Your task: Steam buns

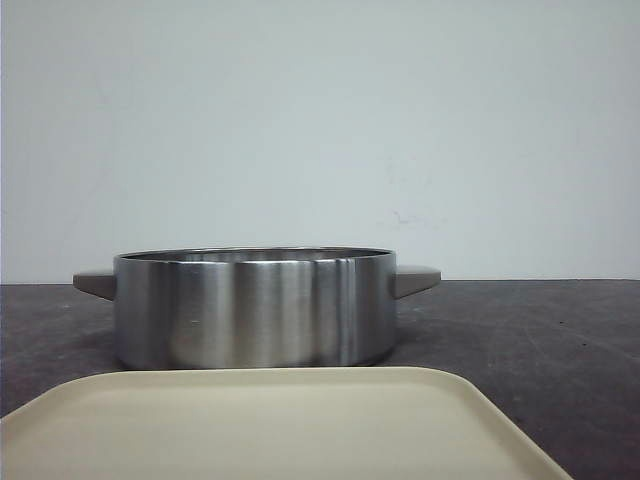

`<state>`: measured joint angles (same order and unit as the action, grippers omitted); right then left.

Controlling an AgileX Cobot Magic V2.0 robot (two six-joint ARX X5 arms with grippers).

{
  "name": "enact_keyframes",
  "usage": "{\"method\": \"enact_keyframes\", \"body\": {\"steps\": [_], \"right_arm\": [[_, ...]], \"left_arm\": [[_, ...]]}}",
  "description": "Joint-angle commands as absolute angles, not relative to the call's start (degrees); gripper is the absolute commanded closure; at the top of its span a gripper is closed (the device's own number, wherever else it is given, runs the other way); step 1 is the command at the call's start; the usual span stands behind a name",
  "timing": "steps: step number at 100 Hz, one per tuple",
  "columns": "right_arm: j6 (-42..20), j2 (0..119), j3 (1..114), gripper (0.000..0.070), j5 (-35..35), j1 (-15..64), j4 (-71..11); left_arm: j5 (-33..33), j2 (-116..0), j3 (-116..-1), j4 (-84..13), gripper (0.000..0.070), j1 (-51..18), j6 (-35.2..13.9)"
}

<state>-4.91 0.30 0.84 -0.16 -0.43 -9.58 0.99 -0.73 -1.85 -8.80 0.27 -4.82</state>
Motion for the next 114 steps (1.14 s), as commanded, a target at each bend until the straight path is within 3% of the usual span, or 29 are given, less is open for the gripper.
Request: {"method": "enact_keyframes", "body": {"steps": [1,15,34,45,114], "right_arm": [[-5.17,0.21,0.67,0.0694,-0.03,-0.51,-8.93],[-5.17,0.21,0.67,0.0694,-0.03,-0.51,-8.95],[-5.17,0.21,0.69,0.0694,-0.03,-0.51,-8.95],[-5.17,0.21,0.67,0.0694,-0.03,-0.51,-8.95],[-5.17,0.21,0.67,0.0694,-0.03,-0.51,-8.97]], "left_arm": [[-1.89,-0.45,-0.78,-9.93,0.0700,0.45,-4.14],[-3.44,-0.16,-0.78,-10.98,0.0700,0.75,-3.14],[-0.91,-0.16,-0.78,-11.16,0.0700,1.98,-1.85],[-0.93,-0.19,-0.80,-10.83,0.0700,2.02,-3.64],[-0.95,-0.19,-0.80,-10.83,0.0700,2.02,-3.66]]}}
